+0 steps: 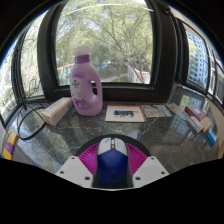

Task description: Arrange mouse

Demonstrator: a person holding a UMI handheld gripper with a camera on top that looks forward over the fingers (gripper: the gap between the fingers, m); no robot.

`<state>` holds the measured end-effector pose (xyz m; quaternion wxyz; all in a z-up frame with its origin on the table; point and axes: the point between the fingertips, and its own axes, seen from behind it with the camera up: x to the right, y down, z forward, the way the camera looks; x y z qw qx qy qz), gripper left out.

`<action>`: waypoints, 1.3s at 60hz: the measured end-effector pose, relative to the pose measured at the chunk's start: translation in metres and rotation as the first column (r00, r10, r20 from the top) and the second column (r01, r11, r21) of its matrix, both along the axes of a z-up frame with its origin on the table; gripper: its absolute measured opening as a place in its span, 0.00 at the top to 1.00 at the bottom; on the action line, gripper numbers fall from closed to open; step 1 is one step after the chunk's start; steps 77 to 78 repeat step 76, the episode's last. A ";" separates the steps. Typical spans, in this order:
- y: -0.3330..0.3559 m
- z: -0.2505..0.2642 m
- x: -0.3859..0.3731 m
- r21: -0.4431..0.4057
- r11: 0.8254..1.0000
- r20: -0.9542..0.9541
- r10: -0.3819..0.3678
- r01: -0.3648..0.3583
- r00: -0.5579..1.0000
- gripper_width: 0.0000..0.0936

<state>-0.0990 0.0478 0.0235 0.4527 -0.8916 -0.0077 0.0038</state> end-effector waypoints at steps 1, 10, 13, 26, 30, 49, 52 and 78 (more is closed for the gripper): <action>0.000 -0.004 0.000 -0.008 1.000 -0.004 0.001 -0.001 1.000 0.58; -0.009 -0.035 0.000 -0.068 0.998 -0.040 0.008 -0.010 0.999 0.48; -0.011 -0.035 0.002 -0.078 0.997 -0.041 0.003 -0.006 0.999 0.43; -0.041 0.029 0.001 -0.002 1.000 0.012 -0.009 0.009 1.000 0.08; -0.062 0.053 -0.002 0.025 1.000 0.025 -0.014 0.013 1.000 0.07; -0.184 0.136 -0.022 0.116 0.991 0.059 -0.081 0.074 0.995 0.09; -0.202 0.141 -0.028 0.120 0.990 0.061 -0.087 0.079 0.994 0.09; -0.269 0.159 -0.044 0.140 0.986 0.081 -0.101 0.089 0.992 0.09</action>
